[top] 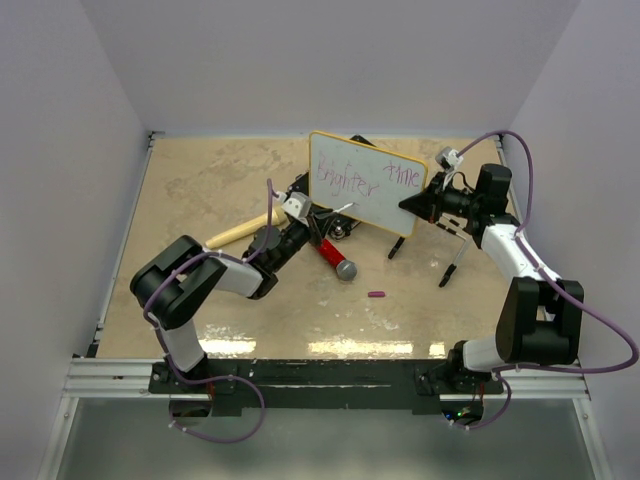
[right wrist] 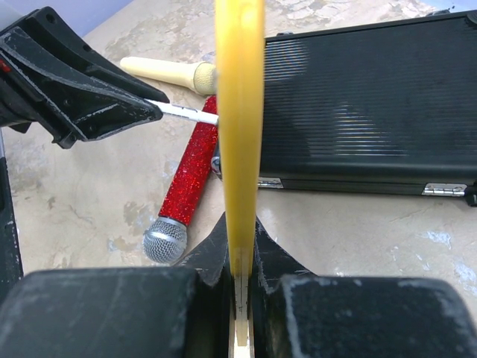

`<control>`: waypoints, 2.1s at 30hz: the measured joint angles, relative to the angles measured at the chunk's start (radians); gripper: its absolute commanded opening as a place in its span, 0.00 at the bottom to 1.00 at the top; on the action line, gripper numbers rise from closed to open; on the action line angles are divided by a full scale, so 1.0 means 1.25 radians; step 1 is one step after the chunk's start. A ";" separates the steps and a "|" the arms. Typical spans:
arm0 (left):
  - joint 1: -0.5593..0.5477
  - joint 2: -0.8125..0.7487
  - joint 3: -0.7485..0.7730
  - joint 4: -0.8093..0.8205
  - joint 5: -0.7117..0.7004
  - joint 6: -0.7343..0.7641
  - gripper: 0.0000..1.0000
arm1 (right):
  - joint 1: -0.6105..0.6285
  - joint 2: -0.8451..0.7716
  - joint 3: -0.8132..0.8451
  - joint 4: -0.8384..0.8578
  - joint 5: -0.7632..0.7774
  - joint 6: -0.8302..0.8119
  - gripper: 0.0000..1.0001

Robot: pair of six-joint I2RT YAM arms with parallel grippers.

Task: Write a sentence on the whiteboard
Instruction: Write with the whiteboard marker without the cap on the whiteboard.

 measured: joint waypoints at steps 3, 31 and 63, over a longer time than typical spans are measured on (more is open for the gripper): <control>0.003 0.004 0.000 0.001 0.001 -0.002 0.00 | 0.000 0.000 0.000 0.002 0.001 0.000 0.00; 0.005 0.033 -0.004 0.009 0.036 -0.028 0.00 | 0.000 0.003 0.000 0.011 0.004 0.000 0.00; 0.005 -0.003 0.012 0.000 0.048 -0.035 0.00 | 0.002 0.003 0.000 0.004 -0.003 0.002 0.00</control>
